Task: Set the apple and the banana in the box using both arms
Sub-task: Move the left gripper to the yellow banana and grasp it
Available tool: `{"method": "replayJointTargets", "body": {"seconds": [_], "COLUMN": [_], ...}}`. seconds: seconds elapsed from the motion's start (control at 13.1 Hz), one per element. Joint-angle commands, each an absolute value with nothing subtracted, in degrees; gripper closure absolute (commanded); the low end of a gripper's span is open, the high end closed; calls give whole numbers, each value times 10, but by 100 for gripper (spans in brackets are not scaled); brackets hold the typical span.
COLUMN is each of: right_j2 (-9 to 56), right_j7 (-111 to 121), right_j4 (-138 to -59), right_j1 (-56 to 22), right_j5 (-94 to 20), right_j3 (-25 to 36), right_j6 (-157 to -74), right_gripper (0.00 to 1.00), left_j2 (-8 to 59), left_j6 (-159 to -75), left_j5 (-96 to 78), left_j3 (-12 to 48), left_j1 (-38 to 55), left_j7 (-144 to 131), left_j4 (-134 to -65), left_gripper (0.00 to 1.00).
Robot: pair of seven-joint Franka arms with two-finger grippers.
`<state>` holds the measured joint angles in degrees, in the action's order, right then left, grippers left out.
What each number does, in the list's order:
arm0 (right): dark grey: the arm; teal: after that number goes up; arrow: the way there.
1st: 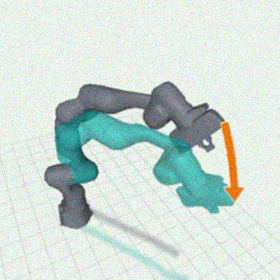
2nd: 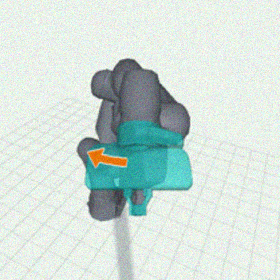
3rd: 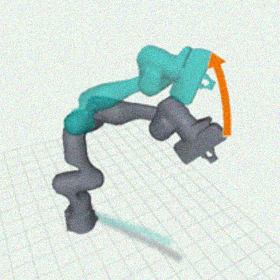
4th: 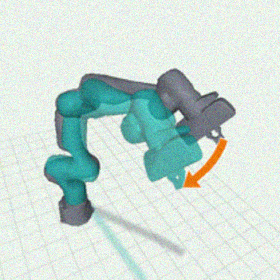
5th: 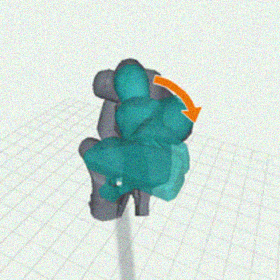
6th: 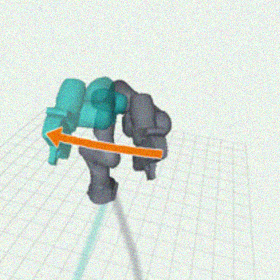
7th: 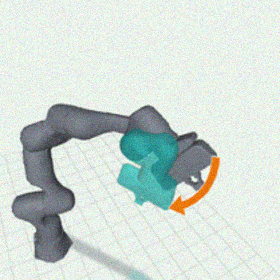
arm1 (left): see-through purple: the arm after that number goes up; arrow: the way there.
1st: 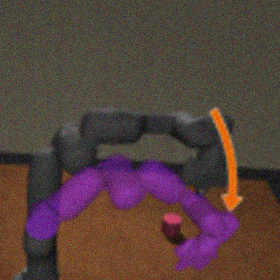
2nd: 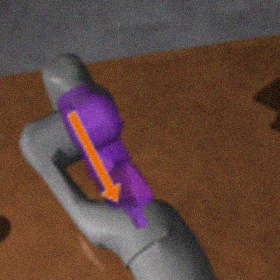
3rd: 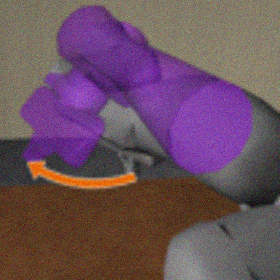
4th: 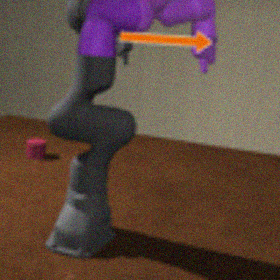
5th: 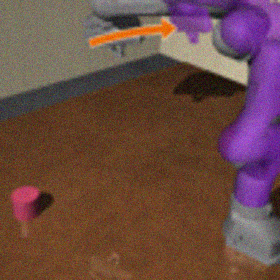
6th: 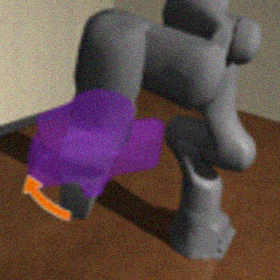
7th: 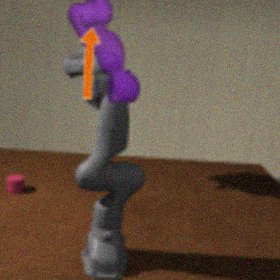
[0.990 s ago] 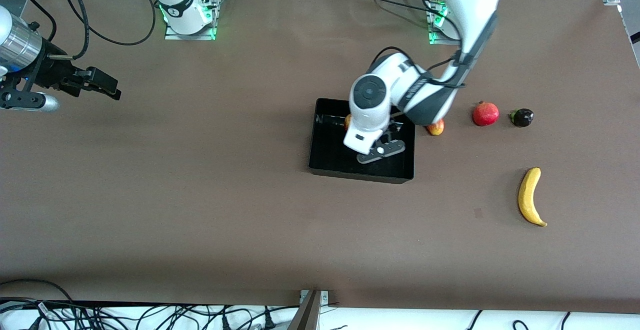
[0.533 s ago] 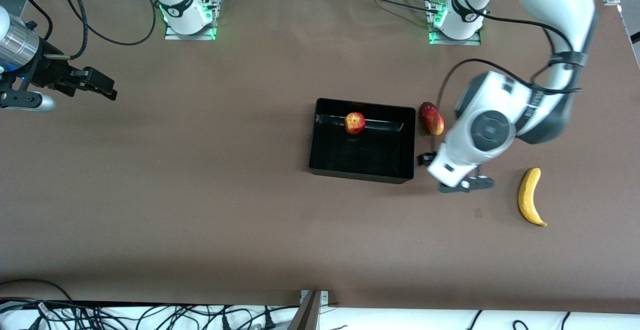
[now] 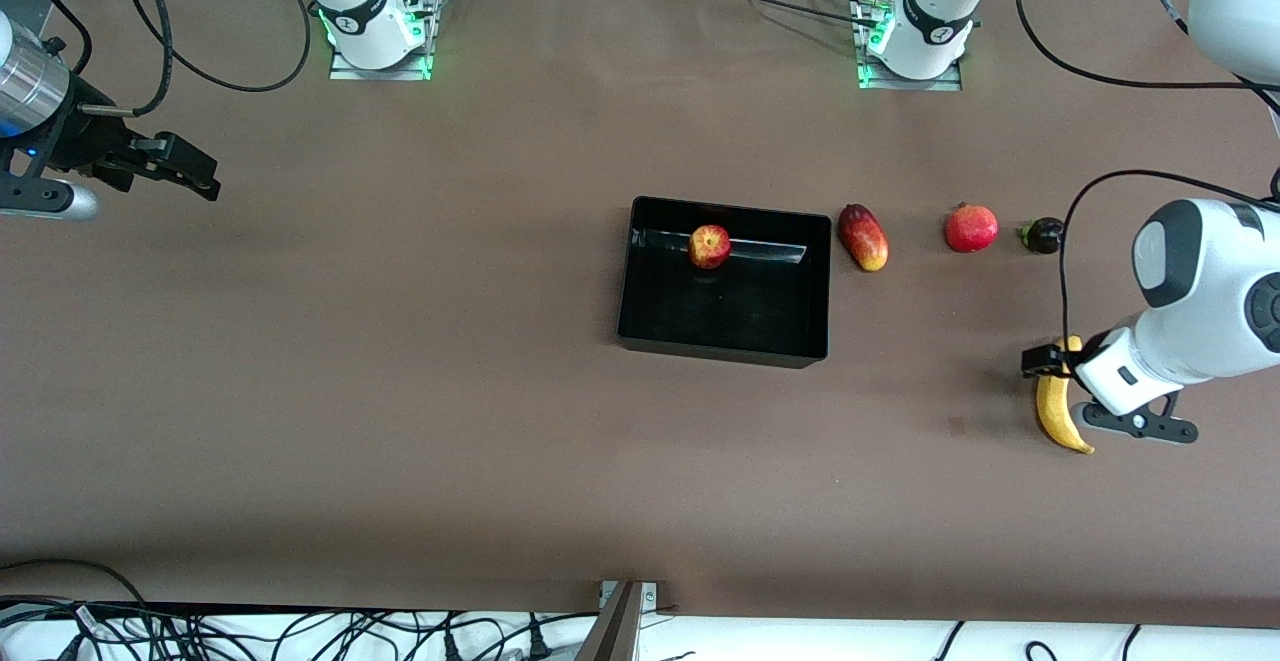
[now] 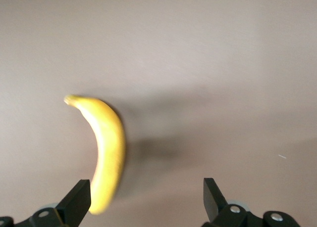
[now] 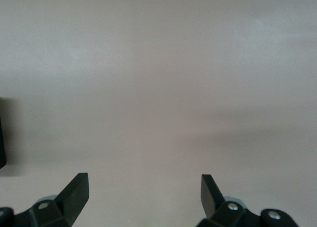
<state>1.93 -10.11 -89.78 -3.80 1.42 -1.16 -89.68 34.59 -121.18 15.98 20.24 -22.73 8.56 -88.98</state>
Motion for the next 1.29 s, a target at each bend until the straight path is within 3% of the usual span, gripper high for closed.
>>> {"method": "replayJointTargets", "body": {"seconds": [0.0, 0.61, 0.84, 0.91, 0.99, 1.07, 1.22], "right_j2": [22, 22, 22, 22, 22, 22, 22], "right_j7": [-98, -101, -101, -102, -102, -102, -102], "right_j4": [-886, -885, -885, -885, -885, -885, -885], "right_j1": [-31, -30, -30, -30, -30, -30, -30], "right_j5": [26, 23, 23, 23, 23, 23, 23], "right_j3": [-19, -18, -18, -18, -18, -18, -18], "right_j6": [-883, -884, -884, -883, -883, -883, -883], "right_gripper": [0, 0, 0, 0, 0, 0, 0], "left_j2": [384, 460, 461, 458, 452, 448, 432], "left_j6": [-1291, -1387, -1422, -1424, -1423, -1421, -1405], "left_j5": [182, 251, 251, 251, 250, 251, 251], "left_j3": [172, 167, 167, 167, 167, 167, 168], "left_j1": [-220, -261, -265, -265, -267, -269, -265], "left_j7": [125, 153, 157, 149, 137, 131, 129], "left_j4": [-895, -902, -936, -946, -953, -956, -956], "left_gripper": [0, 0, 0, 20, 66, 100, 100]}}
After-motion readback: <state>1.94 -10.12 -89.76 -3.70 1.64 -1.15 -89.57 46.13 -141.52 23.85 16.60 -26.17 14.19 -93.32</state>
